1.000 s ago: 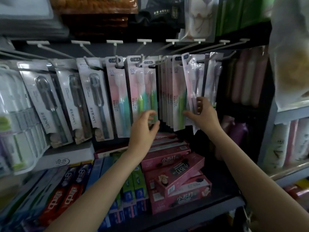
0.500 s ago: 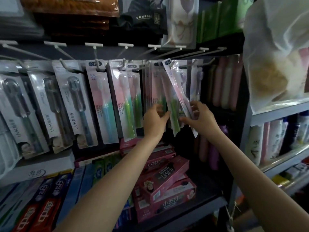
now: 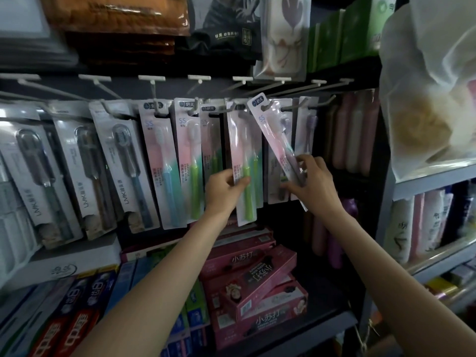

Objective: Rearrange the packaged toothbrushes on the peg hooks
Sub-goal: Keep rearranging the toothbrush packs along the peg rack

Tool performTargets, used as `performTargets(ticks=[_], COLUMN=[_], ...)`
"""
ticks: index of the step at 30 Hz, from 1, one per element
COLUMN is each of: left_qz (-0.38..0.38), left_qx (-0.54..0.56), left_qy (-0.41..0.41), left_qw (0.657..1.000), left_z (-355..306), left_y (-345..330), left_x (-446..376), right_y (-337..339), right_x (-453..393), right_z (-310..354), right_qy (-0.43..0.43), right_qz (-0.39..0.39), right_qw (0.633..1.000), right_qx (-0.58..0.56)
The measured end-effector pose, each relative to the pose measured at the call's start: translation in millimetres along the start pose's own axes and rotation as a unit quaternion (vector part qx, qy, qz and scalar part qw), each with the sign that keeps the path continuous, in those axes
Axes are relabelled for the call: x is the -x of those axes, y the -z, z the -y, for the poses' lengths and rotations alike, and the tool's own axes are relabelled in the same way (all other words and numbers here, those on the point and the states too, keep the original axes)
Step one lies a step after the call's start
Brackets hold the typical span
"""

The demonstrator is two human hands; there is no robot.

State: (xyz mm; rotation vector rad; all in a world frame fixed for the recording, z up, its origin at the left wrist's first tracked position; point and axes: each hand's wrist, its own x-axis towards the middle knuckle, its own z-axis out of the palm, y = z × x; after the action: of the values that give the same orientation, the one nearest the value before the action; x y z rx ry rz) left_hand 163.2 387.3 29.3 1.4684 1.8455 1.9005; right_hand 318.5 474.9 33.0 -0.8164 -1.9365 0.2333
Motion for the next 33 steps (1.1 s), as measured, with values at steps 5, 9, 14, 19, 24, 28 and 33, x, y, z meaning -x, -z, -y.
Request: performTargets(ticks=[5,9,14,19,24,28,33], left_qz=[0.012,-0.010,-0.026,-0.022,0.004,-0.070,-0.142], left_qx=[-0.040,-0.013,0.065,-0.006,-0.121,-0.152,-0.223], left_qy=[0.011,-0.007,0.029,0.077,0.157,0.106,-0.154], left_qw=[0.999,1.000,0.997,0.997,0.980,0.980,0.952], left_z=[24.7,23.6,5.0,-11.7,-21.5,-10.2,9.1], left_y=[19.7,23.2,15.1,1.6,-2.9,-9.7,-25.0], left_x=[17.8,20.9,8.1,-22.5,-42.0,-23.4,-4.4], right_y=[-5.2,-8.7,-13.4,-12.4,-10.8,-7.1,-6.9], right_x=[2.6,-0.2,-0.2,0.0,-0.7,0.5,1.6], right_z=[5.0,7.7,10.8,9.8,6.8,3.1,2.4], right_qy=[-0.005,-0.012,-0.012,-0.006,-0.005,-0.011,-0.011], right_qz=[0.010,0.019,0.028,0.030,0.030,0.011,0.014], right_qw=[1.000,1.000,1.000,0.999,1.000,1.000,1.000], right_qx=[0.008,0.001,-0.004,-0.010,-0.009,0.006,0.014])
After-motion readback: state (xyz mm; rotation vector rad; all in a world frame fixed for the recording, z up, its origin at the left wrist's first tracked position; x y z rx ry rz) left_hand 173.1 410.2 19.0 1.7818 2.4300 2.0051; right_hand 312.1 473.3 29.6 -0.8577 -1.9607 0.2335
